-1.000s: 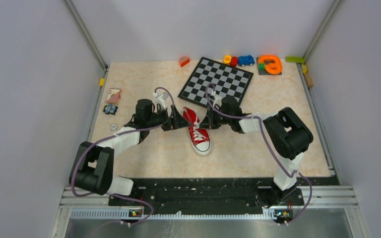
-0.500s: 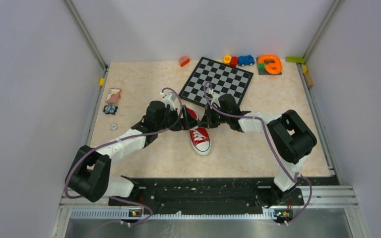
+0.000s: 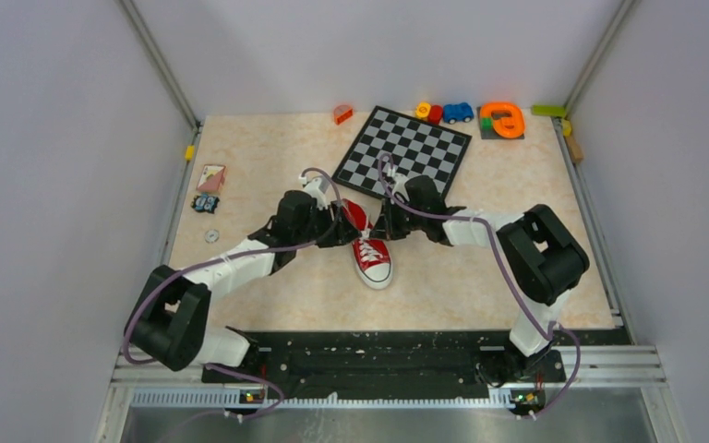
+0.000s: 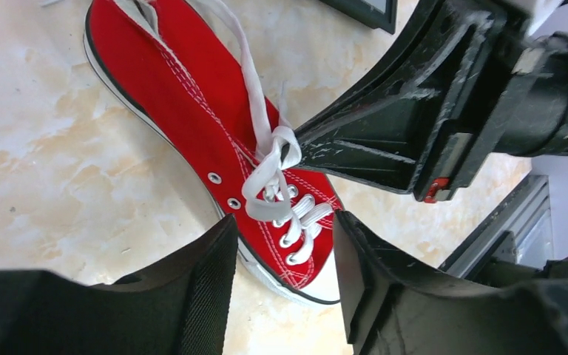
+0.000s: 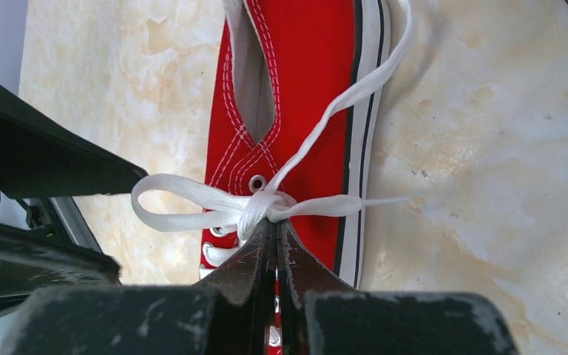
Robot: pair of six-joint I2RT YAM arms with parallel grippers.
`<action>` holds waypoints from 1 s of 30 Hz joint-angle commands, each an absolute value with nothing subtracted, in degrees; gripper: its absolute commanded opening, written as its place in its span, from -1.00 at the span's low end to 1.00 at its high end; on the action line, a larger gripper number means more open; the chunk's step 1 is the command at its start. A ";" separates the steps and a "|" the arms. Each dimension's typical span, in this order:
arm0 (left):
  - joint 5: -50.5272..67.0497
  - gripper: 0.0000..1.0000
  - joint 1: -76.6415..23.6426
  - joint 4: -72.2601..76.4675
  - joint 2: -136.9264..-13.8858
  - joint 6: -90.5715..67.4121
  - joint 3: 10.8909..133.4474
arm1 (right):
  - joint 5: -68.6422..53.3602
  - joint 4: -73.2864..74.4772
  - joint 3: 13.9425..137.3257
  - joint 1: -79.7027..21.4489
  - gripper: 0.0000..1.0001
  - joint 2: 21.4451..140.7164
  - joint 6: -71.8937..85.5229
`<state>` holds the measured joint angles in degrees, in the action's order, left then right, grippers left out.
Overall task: Tie the shoes
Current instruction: Tie the shoelace on the shoe.
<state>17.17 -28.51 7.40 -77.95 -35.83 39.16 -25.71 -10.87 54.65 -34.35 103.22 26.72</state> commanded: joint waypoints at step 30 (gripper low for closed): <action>18.47 -1.00 -23.59 8.70 -80.04 -29.05 40.07 | -2.39 20.02 73.06 -42.14 -1.00 103.74 17.99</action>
